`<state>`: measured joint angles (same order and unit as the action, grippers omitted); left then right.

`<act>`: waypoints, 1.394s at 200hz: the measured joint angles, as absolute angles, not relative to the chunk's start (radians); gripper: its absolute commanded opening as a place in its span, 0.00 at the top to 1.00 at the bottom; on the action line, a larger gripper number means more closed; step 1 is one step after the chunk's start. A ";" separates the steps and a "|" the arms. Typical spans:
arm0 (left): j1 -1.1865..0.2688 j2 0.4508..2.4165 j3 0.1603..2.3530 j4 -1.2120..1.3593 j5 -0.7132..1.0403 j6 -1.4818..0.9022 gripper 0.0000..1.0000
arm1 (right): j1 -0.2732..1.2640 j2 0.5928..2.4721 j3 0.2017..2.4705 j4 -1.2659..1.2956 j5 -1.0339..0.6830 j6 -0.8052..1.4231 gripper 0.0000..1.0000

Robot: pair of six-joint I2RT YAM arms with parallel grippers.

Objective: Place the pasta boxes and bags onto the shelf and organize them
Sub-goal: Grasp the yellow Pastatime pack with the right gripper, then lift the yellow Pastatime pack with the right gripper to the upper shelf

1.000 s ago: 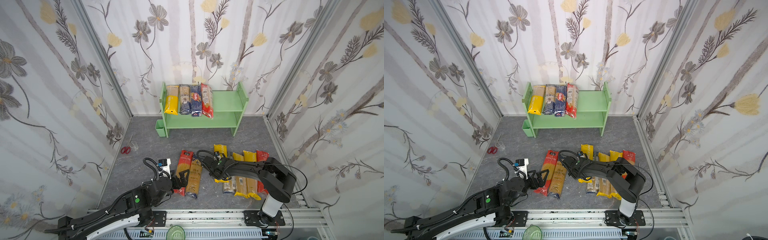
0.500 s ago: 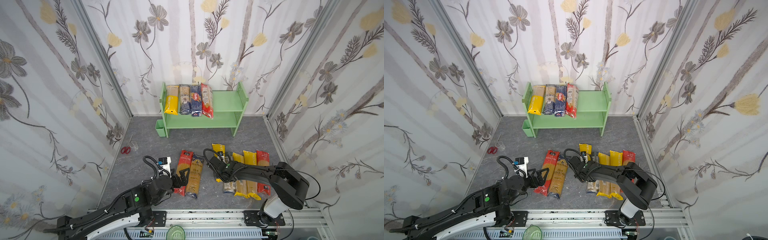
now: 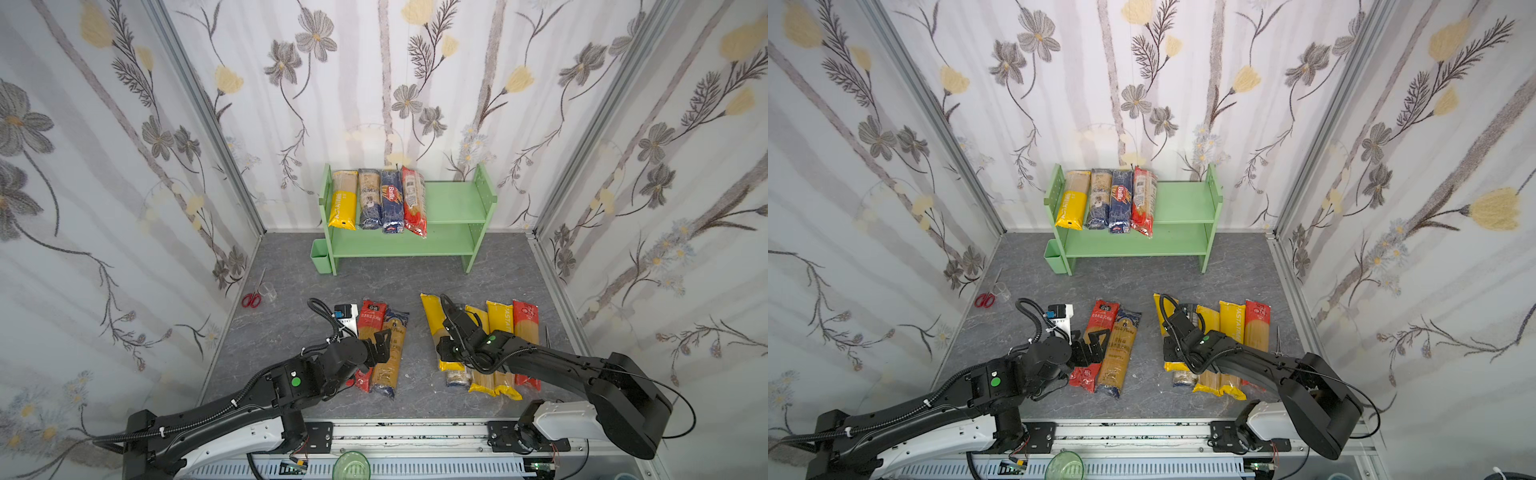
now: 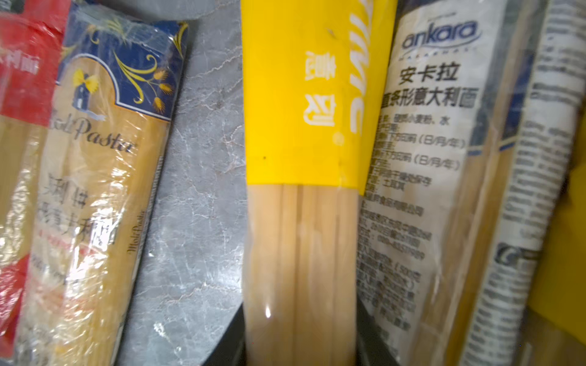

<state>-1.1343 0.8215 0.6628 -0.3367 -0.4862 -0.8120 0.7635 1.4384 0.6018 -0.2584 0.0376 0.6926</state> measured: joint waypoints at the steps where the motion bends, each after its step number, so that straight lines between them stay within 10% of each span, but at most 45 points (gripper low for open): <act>1: -1.134 0.826 0.665 -0.337 -0.487 -0.812 0.00 | 0.762 1.436 0.601 -0.259 0.036 0.691 1.00; 177: -1.110 1.218 0.982 -0.336 -0.476 -0.727 0.00 | 0.627 0.935 0.714 -0.482 -0.123 0.555 1.00; 279: -1.064 1.342 1.116 -0.333 -0.437 -0.599 0.00 | 0.572 1.114 1.201 -0.640 -0.027 0.441 0.99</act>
<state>-1.0637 1.3418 1.1160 -0.3332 -0.4366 -0.5995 0.5720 1.1141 1.2015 -0.6403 -0.0273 0.4412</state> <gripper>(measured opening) 0.998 0.339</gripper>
